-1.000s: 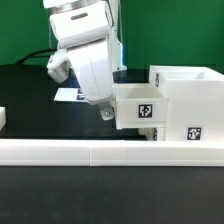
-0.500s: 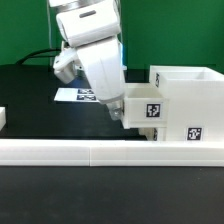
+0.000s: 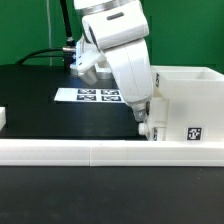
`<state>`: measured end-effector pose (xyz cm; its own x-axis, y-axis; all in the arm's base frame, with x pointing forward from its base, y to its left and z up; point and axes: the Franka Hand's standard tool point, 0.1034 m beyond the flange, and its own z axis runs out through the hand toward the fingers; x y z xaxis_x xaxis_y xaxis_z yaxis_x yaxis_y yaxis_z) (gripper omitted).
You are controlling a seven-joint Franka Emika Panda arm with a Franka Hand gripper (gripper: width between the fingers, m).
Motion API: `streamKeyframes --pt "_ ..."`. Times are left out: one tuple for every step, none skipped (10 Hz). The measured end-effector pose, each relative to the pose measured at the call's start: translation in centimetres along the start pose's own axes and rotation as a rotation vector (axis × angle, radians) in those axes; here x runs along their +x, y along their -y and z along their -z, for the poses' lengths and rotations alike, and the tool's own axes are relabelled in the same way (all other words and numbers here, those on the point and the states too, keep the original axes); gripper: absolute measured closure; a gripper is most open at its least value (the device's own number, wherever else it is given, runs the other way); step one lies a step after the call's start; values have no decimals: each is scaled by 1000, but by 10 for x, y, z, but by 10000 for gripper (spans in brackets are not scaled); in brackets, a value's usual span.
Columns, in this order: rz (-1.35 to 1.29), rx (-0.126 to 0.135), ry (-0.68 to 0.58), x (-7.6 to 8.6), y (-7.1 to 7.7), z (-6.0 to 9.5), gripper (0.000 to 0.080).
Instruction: Assemble drawer
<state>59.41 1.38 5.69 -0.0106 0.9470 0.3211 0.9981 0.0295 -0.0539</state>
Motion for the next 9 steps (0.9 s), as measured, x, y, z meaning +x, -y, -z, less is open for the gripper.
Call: streamKeyframes --pt "-10 2 -1 2 0 -1 151" --pt "-18 5 -3 8 0 -3 151" --pt "-17 9 -3 14 0 -6 151" --pt "-16 12 -1 20 -1 -7 151" --pt "-13 12 8 20 -1 -7 151" --pt "-16 11 10 18 -1 -7 151" --pt "-25 11 11 12 0 -6 151" --pt "-22 14 14 -1 2 -2 151" --pt "-24 24 18 -17 5 2 151"
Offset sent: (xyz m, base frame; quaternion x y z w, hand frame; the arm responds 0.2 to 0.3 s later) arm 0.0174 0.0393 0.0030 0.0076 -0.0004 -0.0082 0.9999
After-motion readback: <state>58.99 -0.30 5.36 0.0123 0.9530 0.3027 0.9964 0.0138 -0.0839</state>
